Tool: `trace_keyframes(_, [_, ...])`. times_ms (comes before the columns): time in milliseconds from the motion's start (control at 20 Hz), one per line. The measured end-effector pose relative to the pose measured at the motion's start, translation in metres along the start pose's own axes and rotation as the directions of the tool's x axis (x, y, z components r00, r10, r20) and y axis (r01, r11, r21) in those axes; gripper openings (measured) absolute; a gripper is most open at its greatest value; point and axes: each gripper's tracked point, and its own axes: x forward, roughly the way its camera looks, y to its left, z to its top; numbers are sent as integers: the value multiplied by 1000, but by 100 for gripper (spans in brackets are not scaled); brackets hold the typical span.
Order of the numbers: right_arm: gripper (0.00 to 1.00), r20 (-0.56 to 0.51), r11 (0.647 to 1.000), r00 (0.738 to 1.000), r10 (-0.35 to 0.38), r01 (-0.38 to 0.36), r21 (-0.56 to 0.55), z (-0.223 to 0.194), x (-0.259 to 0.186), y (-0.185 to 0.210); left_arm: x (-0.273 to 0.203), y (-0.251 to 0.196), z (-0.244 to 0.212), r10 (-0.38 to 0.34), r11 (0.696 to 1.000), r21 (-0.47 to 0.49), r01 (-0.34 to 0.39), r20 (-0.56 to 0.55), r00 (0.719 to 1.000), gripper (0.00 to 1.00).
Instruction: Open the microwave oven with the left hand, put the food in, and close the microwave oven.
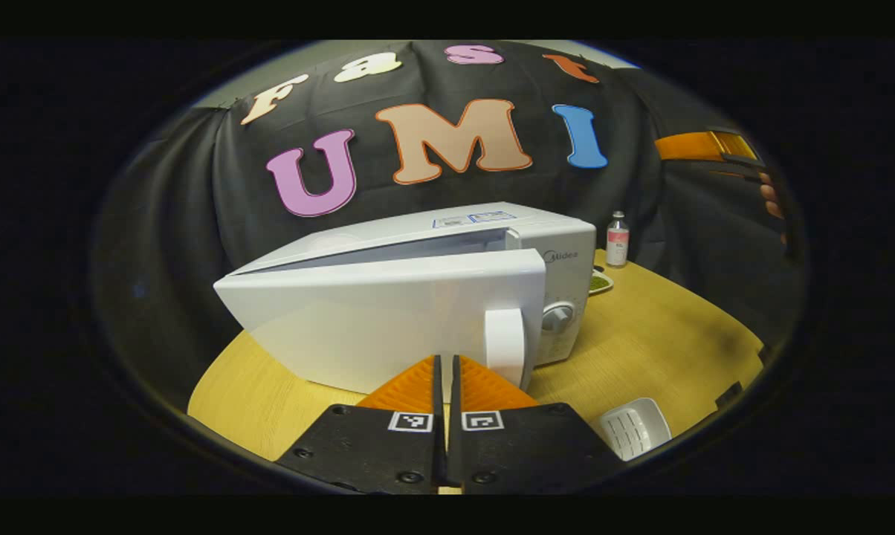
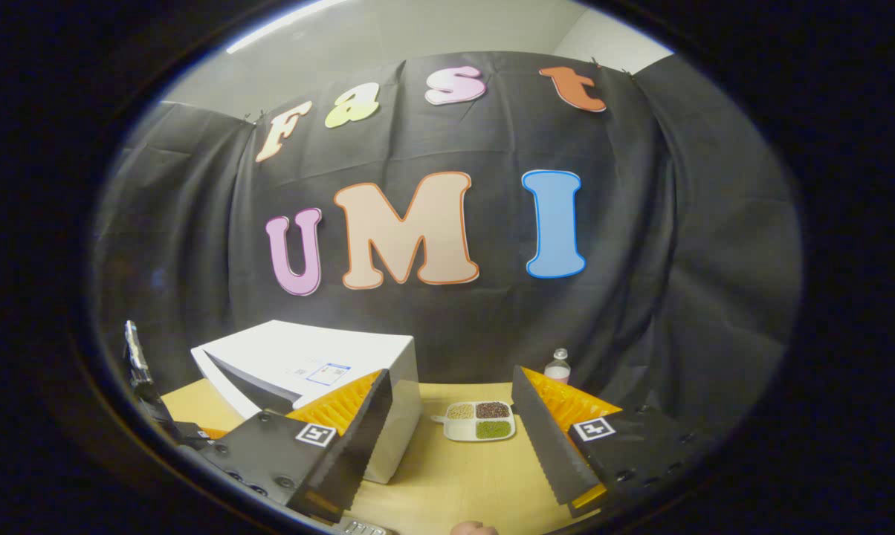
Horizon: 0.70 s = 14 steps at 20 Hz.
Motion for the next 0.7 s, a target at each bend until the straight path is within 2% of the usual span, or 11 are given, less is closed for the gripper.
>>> trace_keyframes(600, [92,-1,1000,1000,-10,10,3,3,-2,-13,29,-6,20,7,999,-43,-6,30,1000,1])
trace_keyframes(650, [99,0,1000,1000,-11,11,0,3,-3,-14,32,-7,20,11,999,-50,-9,32,999,1])
trace_keyframes(700, [99,2,1000,1000,-13,13,-1,4,-4,-17,35,-7,23,11,998,-61,-9,35,999,0])
